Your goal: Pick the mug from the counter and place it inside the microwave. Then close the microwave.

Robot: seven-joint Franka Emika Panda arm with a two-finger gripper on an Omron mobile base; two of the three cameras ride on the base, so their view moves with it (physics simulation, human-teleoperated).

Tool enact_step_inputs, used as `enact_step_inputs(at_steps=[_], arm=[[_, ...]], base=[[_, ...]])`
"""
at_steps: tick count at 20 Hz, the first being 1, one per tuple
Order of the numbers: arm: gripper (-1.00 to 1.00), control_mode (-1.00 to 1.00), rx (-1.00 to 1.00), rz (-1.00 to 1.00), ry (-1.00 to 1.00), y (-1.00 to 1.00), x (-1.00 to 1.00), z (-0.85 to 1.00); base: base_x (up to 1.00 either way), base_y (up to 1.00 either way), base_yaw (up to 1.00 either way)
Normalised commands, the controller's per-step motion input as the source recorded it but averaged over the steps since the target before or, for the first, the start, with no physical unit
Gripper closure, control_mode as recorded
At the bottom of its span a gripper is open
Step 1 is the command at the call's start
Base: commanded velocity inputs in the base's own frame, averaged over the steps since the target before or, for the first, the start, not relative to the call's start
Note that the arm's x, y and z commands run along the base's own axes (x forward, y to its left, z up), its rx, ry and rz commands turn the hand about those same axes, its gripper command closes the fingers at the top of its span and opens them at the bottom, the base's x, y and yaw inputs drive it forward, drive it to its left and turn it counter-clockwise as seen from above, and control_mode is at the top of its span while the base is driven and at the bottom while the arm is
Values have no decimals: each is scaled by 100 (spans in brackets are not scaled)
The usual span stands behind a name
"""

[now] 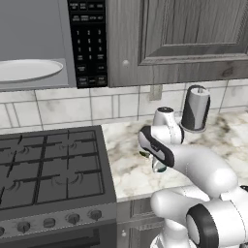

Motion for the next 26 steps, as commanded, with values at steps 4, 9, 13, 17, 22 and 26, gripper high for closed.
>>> enact_step_inputs(at_steps=[4, 9, 13, 17, 22, 26], arm=[[-100, -100, 0, 0, 0, 0, 0, -12], [-100, -100, 0, 0, 0, 0, 0, -22], [-100, -100, 0, 0, 0, 0, 0, -26], [-100, -100, 0, 0, 0, 0, 0, -22], [-100, -100, 0, 0, 0, 0, 0, -10], [-100, -100, 0, 0, 0, 0, 1, -2]], base=[[0, 0, 0], [0, 0, 0], [0, 0, 0], [0, 0, 0], [0, 0, 0], [0, 0, 0]])
